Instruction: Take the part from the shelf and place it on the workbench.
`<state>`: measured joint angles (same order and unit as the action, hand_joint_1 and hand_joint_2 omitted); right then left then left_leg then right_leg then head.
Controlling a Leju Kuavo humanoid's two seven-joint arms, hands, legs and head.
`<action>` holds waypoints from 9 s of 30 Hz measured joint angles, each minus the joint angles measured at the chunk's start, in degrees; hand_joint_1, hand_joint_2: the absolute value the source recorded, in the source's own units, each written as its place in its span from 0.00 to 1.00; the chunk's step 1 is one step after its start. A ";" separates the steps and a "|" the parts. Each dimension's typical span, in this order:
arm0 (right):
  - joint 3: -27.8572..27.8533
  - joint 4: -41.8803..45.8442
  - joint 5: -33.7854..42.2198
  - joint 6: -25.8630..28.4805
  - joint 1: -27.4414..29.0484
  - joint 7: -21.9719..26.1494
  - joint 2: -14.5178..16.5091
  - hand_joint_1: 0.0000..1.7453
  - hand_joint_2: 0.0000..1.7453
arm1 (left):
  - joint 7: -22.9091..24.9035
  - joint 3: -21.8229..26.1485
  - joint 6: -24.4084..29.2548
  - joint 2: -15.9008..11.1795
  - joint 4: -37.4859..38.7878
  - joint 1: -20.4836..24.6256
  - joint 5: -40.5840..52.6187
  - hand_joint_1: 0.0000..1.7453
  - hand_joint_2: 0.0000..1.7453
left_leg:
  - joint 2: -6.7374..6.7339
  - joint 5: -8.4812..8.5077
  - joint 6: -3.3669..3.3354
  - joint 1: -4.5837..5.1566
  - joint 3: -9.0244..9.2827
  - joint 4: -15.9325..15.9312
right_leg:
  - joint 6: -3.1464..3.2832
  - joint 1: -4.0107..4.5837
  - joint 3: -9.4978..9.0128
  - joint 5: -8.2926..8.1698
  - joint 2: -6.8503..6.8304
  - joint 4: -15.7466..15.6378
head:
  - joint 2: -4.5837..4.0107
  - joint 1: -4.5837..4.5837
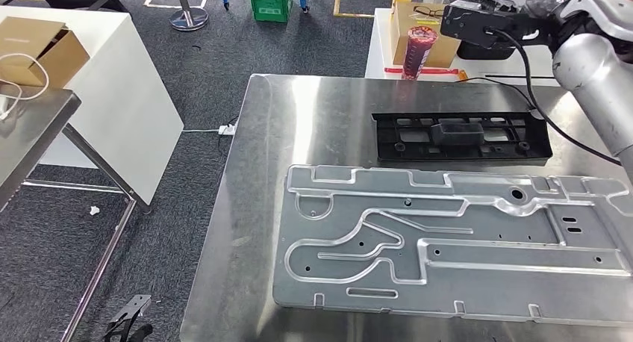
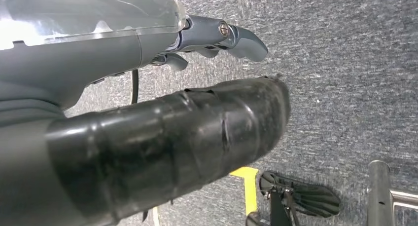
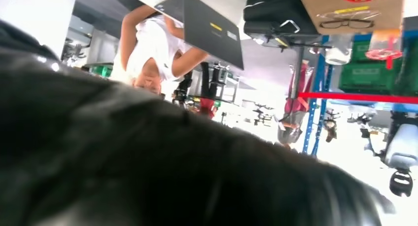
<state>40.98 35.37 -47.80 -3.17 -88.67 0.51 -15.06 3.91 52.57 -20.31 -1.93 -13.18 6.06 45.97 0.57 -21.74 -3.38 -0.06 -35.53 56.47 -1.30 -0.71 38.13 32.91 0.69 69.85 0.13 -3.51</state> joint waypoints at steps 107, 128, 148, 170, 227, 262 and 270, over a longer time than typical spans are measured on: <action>-22.42 33.42 25.38 -5.89 83.15 7.24 -3.61 0.00 0.00 | 4.89 2.12 3.04 7.63 -13.74 -4.10 11.58 0.00 1.00 | -3.15 -4.60 4.31 -1.06 -2.16 5.01 | 2.95 0.34 -7.76 -5.68 -2.29 -13.04 | 0.00 -0.04; -39.88 -15.85 30.80 -2.89 81.12 4.98 3.92 0.00 0.00 | 4.95 -0.68 6.87 5.32 -10.14 -0.93 8.49 0.00 1.00 | -4.48 -2.82 1.32 -0.71 3.92 -1.39 | -1.52 -1.52 1.91 -4.87 -0.75 2.67 | 0.00 0.35; -44.66 -22.01 30.58 -3.38 82.65 0.01 6.23 0.00 0.00 | 5.78 -5.22 7.03 2.79 -6.29 1.00 5.28 0.00 1.00 | 3.60 -10.20 0.36 0.96 10.49 -0.14 | 2.86 1.07 1.53 -13.14 5.14 -11.19 | 0.00 -0.44; -45.85 -22.95 29.01 -4.22 83.03 -0.69 6.78 0.00 0.00 | 7.33 -7.99 5.81 2.14 -4.87 2.23 2.54 0.00 1.00 | -1.65 -13.01 4.09 -1.03 -2.01 12.46 | 3.33 0.12 -3.45 -6.71 -0.91 -10.93 | 0.00 -0.59; -47.43 -23.10 25.64 -7.21 82.65 1.32 7.92 0.00 0.00 | 6.26 -11.13 -2.60 -1.27 -1.52 3.19 -7.78 0.00 0.00 | -1.14 -7.43 3.26 -0.75 4.30 2.54 | 1.03 -1.03 -2.77 -5.20 -0.17 -8.60 | 0.00 -0.61; -47.74 -23.21 24.17 -8.23 82.12 1.39 8.33 0.00 0.00 | 7.22 -13.93 -3.25 -1.92 -0.81 3.58 -11.02 0.00 0.00 | -1.06 -14.71 2.67 -0.77 -1.66 15.62 | 1.49 -1.11 -1.63 -5.29 0.18 -7.54 | 0.00 -2.57; -47.93 -23.27 24.45 -9.20 81.72 0.21 8.90 0.00 0.00 | 7.57 -14.39 -3.13 -2.73 -0.79 3.53 -12.03 0.00 0.00 | 2.13 -6.48 -2.30 2.57 4.23 3.52 | 1.39 -0.88 -2.39 -6.03 1.40 -8.75 | 0.00 -2.38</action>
<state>-6.95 12.09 -23.35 -12.37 -6.95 0.72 -6.16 11.48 38.17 -23.44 -4.66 -13.97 9.59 33.93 2.71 -28.22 -5.68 2.51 -31.30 59.99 0.10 -1.59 35.73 26.88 2.09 61.10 0.13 -5.90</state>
